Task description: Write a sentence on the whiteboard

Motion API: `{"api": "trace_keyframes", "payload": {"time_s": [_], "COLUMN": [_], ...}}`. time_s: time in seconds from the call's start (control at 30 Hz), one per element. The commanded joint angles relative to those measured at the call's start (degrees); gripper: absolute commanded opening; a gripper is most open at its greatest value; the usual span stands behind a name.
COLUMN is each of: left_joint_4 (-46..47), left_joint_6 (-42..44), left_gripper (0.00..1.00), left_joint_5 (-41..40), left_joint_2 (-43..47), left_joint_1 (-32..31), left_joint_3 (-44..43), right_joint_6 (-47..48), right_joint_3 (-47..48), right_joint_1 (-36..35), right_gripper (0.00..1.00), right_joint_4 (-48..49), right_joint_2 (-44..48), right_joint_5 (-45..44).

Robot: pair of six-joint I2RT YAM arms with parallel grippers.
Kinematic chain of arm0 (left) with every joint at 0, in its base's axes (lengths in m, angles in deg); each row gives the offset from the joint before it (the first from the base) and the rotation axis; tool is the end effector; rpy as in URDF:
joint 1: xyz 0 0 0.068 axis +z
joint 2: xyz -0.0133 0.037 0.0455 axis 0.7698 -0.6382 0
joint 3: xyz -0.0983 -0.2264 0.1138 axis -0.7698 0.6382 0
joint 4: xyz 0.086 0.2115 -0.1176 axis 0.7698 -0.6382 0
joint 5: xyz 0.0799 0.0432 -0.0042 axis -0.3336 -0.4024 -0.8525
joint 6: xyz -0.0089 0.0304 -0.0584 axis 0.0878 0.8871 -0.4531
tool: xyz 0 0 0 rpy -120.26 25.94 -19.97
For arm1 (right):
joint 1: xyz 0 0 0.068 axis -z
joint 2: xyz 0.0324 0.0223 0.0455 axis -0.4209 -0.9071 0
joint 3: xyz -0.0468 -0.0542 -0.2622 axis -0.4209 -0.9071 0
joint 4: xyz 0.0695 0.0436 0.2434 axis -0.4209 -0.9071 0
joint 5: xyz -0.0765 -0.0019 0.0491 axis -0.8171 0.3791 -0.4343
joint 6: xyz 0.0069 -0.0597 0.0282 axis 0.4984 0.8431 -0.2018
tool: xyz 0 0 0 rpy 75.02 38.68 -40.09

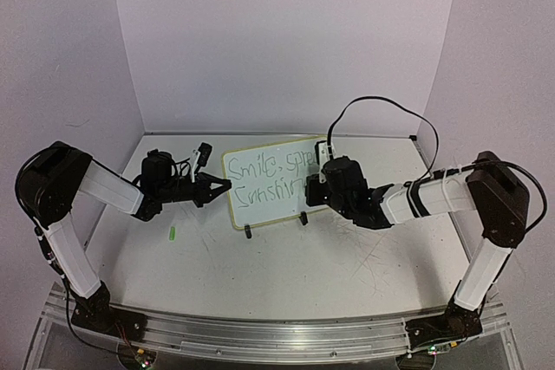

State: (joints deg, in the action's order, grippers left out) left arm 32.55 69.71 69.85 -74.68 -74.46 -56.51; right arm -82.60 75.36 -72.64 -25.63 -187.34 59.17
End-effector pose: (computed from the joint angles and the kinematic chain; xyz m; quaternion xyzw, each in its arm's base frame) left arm 0.3025 -0.1726 0.1588 0.3075 0.7200 -0.4181 0.4607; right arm 0.2790 0.2830 0.1922 -0.1356 0.8117 0.1857 0.5369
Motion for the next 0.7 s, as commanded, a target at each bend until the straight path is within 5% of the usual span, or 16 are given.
{"api": "trace_keyframes", "payload": {"time_s": [0.0, 0.27, 0.67], "left_joint_4": [-6.6, -6.7, -6.6], "left_joint_6": [6.2, 6.3, 6.2], "left_gripper": [0.0, 0.0, 0.0], "left_joint_5": [-6.3, -6.3, -6.4], "left_joint_2": [-2.1, -2.2, -2.2], "left_joint_1": [0.3, 0.3, 0.3], "left_joint_3": [0.1, 0.1, 0.1], "right_joint_6": [-1.0, -1.4, 1.4], "right_joint_3": [2.5, 2.3, 4.3], "right_joint_1": [0.3, 0.4, 0.4], "right_gripper": [0.0, 0.0, 0.0], "right_joint_4": [0.8, -0.5, 1.8], "right_joint_2": [-1.1, 0.4, -0.4], "right_joint_5": [-4.8, -10.2, -7.1]}}
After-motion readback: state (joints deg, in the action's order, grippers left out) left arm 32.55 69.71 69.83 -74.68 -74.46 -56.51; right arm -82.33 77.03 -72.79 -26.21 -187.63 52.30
